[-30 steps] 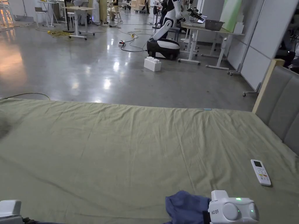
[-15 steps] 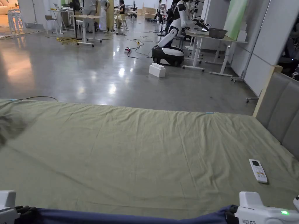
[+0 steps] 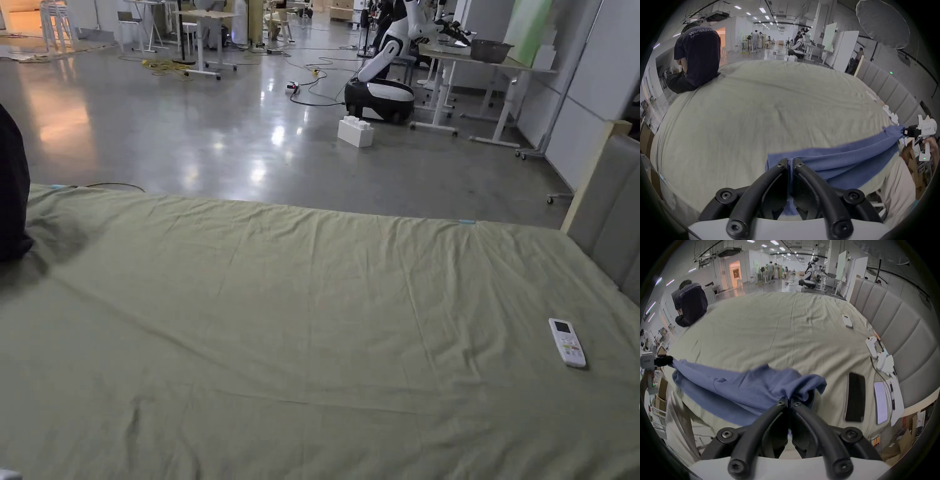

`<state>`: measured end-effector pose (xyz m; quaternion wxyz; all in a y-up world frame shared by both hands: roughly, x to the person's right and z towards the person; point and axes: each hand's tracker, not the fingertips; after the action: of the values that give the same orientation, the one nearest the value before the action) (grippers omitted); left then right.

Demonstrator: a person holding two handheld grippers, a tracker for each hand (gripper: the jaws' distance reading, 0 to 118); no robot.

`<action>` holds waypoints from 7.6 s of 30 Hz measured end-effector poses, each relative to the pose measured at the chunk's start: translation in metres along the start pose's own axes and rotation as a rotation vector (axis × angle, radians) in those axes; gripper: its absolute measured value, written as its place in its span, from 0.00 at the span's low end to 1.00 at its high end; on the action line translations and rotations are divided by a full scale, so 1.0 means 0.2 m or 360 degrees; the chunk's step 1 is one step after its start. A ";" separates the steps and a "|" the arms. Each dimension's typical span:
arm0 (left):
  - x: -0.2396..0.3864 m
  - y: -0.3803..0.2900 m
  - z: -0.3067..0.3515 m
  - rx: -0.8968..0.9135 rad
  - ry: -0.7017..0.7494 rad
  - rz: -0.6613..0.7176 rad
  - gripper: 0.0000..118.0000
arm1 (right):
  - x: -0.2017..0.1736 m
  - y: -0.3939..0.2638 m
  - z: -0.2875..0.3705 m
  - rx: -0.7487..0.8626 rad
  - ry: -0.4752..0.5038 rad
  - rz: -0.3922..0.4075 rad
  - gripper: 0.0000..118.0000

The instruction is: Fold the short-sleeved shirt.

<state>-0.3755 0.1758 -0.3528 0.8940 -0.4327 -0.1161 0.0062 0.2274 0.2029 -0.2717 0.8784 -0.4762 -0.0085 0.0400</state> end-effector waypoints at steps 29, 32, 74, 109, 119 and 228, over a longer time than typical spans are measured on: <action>0.15 0.07 0.03 0.0469 0.0177 0.0012 0.58 | -0.19 0.09 0.12 0.0471 -0.0353 -0.0062 0.75; 0.27 0.20 0.04 0.0653 0.0289 -0.0022 0.58 | -0.25 0.22 0.17 0.0739 -0.0366 -0.0091 0.75; 0.37 0.42 0.28 0.1095 0.0445 0.0021 0.01 | -0.62 0.56 0.15 0.1424 -0.0323 -0.0087 0.00; -0.66 -0.20 -0.33 0.0030 -0.1076 0.1136 0.83 | -0.64 0.47 0.00 0.1172 -0.0278 0.0007 0.00; -0.56 -0.20 -0.52 -0.0171 -0.1232 0.1088 0.54 | -0.64 0.43 -0.03 0.1103 -0.0296 -0.0010 0.00; 0.95 0.03 -0.48 -0.0428 -0.0644 0.0345 0.13 | -0.42 0.30 -0.05 0.1034 -0.0142 -0.0167 0.00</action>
<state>-0.1697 0.1264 -0.3769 0.7813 -0.5474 -0.2451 0.1727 0.1407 0.2201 -0.3259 0.9839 -0.1679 -0.0582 0.0163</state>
